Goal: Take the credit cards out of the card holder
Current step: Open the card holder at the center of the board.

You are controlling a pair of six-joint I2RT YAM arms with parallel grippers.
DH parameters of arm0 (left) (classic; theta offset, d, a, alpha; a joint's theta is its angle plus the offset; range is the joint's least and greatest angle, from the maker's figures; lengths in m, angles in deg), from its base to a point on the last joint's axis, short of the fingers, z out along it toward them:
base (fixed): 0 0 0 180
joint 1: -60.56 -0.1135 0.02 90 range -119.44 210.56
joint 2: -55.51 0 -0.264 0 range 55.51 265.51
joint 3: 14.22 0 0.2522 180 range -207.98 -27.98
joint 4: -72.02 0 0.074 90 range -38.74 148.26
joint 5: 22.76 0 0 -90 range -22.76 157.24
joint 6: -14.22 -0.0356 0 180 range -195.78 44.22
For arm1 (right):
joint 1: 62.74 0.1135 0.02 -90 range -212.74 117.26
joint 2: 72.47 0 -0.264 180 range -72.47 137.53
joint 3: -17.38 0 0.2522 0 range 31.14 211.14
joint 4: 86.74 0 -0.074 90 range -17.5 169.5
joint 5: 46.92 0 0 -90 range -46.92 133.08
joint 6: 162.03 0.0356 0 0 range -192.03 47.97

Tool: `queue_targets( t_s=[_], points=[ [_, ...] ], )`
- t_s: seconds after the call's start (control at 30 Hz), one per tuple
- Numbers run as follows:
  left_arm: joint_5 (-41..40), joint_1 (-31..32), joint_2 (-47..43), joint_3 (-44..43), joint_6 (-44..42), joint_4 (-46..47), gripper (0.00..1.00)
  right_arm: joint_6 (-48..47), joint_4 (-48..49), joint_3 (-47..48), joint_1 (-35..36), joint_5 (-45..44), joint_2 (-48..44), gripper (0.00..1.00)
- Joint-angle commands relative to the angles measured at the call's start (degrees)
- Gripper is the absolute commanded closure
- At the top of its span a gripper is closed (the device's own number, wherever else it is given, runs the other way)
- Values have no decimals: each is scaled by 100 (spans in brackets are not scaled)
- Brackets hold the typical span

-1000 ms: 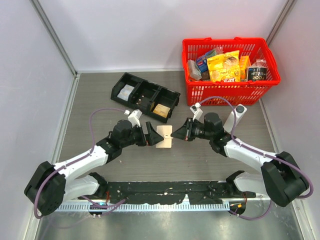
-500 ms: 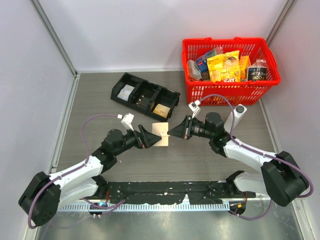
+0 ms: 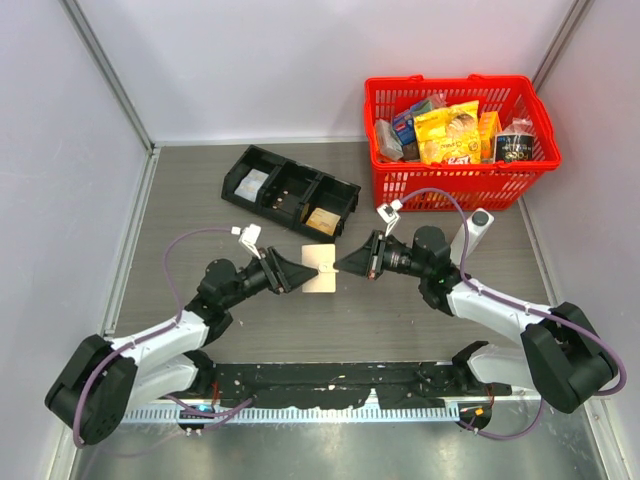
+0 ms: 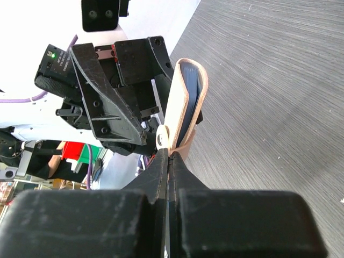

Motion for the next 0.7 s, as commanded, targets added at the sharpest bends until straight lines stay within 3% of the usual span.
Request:
queue_targets(
  t_s=[0.0,0.17,0.27,0.33,0.37,0.47,0.5,0.57,0.67],
  points=[
    [704,-73,269,-124,215,1110,40,58,545,-6,13,121,-28,99],
    [855,-100,454,-142,330,1427,75,66,563,-59,4,60,16,99],
    [846,-117,428,-151,321,1366,87,-47,353,-24,13,-63,25,98],
    [872,-109,384,-247,269,1112,83,-249,-15,107,22,-177,-10,85],
    [907,-109,366,-317,216,893,83,-450,-365,186,13,-204,-37,74],
    [960,-109,270,-555,-12,296,99,-996,-1280,589,39,-597,-229,56],
    [916,-117,226,-616,-117,102,100,-1284,-1761,661,66,-721,-274,45],
    [776,-109,68,-800,-380,-468,100,-1628,-2412,1046,162,-1187,-441,34],
    [583,-117,-99,-1003,-636,-1146,100,-1981,-3144,1398,452,-2168,-538,33]
  ],
)
